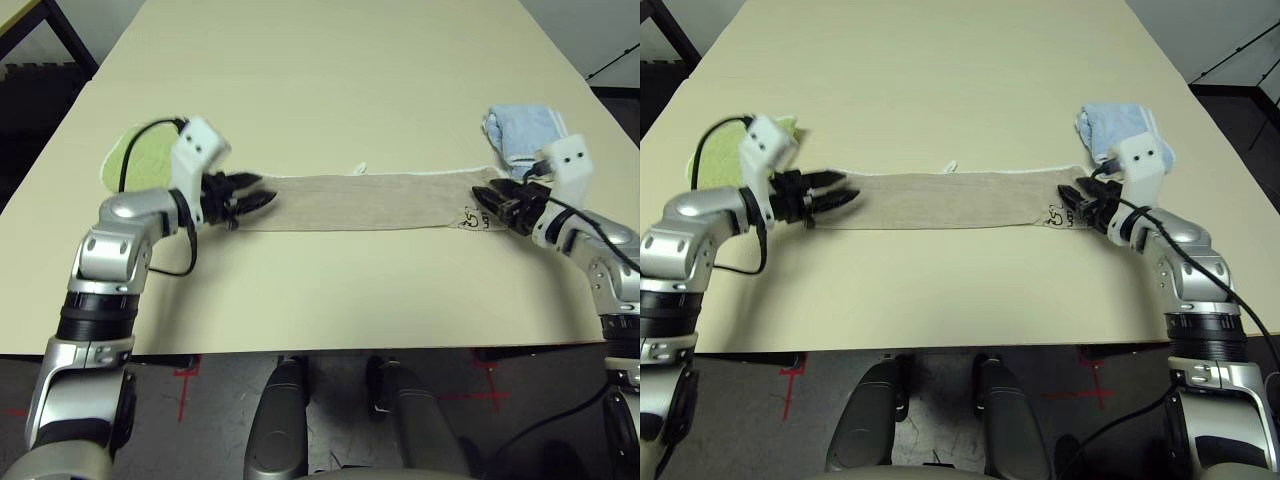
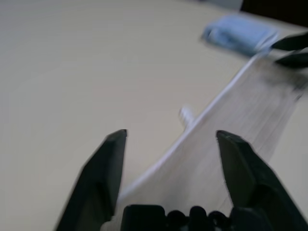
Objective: Fold the towel and set it aside.
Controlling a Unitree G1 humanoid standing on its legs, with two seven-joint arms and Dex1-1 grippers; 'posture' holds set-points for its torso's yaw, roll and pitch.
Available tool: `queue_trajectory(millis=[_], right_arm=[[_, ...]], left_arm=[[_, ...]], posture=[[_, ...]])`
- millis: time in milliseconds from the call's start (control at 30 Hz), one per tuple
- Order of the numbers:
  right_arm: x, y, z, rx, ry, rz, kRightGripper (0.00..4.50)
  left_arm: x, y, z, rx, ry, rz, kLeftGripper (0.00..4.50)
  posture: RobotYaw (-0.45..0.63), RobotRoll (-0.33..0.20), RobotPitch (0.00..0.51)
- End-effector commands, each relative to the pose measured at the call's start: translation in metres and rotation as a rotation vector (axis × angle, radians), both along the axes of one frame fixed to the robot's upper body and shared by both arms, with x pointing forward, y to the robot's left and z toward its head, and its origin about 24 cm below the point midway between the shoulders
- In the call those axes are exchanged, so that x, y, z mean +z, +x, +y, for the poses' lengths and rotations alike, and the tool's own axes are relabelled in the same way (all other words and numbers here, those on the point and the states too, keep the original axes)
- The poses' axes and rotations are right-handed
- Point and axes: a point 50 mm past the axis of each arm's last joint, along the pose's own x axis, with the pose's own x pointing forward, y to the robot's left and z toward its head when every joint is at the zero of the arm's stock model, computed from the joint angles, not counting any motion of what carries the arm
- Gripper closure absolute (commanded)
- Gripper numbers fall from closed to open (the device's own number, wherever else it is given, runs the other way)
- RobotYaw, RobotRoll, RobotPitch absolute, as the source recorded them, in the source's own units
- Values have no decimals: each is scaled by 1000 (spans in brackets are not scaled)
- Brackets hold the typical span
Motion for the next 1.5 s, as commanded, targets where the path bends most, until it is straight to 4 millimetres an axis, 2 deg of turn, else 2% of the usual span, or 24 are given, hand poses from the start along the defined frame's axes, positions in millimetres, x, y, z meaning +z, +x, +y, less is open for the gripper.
queue_trajectory(millis=[33,200,333,500,633,733,867,1000,1133,1267,1500], right_arm=[[16,-6,2,17,45,-43,18],[21,-21,10,52,71,-46,18],[13,-35,11,47,98,-16,18],[2,-50,12,40,135,26,18],[-9,-63,12,32,163,65,18],[-12,-71,12,12,187,69,18],[-13,-80,7,-54,291,65,18],[-25,-92,-11,-223,477,122,18],[-38,-101,-16,-321,618,184,18],[-62,-108,-9,-410,794,308,18],[-72,-99,4,-469,924,400,18]], left_arm=[[0,-5,-6,-92,-28,11,5],[-1,-11,-10,-242,-10,11,5],[-8,-17,-5,-341,0,33,5],[-24,-23,1,-379,60,32,5],[-46,-28,12,-381,87,70,5],[-54,-29,18,-379,89,72,5],[-57,-28,19,-381,104,59,5],[-57,-27,19,-378,100,54,5],[-57,-25,19,-377,103,51,5],[-56,-24,19,-381,110,49,5],[-55,-24,20,-385,126,55,5]], posture=[[125,0,198],[117,0,197],[93,0,199],[85,0,202],[87,0,205],[87,0,206],[87,0,206],[76,0,197],[71,0,193],[68,0,193],[69,0,195]])
